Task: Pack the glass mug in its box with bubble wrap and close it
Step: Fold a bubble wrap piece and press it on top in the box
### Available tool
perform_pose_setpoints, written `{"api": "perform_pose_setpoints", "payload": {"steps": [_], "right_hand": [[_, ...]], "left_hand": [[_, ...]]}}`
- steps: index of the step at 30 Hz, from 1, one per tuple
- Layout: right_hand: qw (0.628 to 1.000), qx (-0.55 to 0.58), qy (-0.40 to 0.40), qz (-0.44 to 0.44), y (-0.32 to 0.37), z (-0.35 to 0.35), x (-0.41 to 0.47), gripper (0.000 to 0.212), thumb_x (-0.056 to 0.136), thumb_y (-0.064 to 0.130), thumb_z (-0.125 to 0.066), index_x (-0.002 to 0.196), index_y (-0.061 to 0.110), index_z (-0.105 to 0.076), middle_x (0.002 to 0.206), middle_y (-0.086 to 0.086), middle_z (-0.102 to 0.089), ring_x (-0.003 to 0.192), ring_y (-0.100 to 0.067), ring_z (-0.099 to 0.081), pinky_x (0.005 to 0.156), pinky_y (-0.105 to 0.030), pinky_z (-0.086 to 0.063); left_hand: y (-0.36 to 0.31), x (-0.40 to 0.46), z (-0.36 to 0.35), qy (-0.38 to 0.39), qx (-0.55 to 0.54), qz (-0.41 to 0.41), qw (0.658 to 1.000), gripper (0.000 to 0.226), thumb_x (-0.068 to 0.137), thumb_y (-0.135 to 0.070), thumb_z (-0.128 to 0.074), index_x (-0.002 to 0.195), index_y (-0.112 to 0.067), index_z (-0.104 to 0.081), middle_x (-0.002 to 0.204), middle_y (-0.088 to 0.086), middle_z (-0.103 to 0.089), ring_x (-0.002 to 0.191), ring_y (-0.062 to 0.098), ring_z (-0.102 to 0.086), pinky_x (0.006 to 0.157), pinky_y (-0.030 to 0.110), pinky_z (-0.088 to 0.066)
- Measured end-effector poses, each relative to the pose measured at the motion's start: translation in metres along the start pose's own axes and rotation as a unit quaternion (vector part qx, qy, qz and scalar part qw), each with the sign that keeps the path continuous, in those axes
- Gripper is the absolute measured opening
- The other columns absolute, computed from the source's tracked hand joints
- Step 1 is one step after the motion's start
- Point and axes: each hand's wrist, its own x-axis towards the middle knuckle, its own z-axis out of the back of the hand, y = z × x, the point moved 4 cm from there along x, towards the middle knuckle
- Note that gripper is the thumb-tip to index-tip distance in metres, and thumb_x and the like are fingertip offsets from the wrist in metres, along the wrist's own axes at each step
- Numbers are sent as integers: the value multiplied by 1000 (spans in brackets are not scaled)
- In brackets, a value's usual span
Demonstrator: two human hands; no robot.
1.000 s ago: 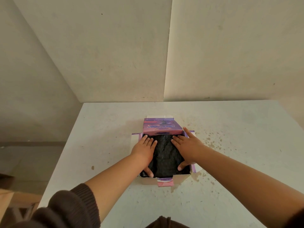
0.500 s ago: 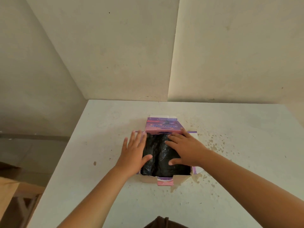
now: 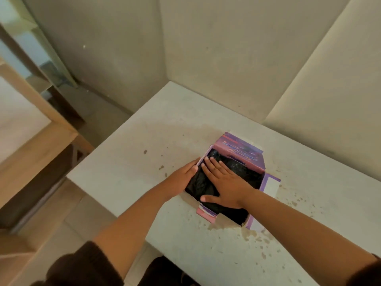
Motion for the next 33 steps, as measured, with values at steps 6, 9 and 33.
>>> {"api": "perform_pose_setpoints", "payload": {"steps": [6,9,33], "right_hand": [[1000,4,-5,-15,1,-7,7,97,75,82,-8,150,21,2,155,-8,20,143,-21,19,116,-39,12],[1000,18,-11,-5,0,-2,3,93,76,79,-6,150,22,0,156,-7,16,144,-22,14,115,-37,12],[985,102,-98,100,-6,18,-7,45,98,40,-36,141,26,-37,152,3,-31,143,-14,-18,117,-34,-5]], "left_hand": [[6,0,-5,0,-81,14,997,47,100,-45,-31,146,-35,-28,151,-9,-31,138,11,-29,114,36,-26],[7,-1,-7,-4,-94,24,995,48,98,-48,-34,145,-35,-31,150,-7,-34,137,12,-31,114,41,-27],[1,-6,-17,-24,-125,4,992,43,102,-39,-27,144,-29,-35,145,-5,-41,133,10,-37,113,36,-31]]}}
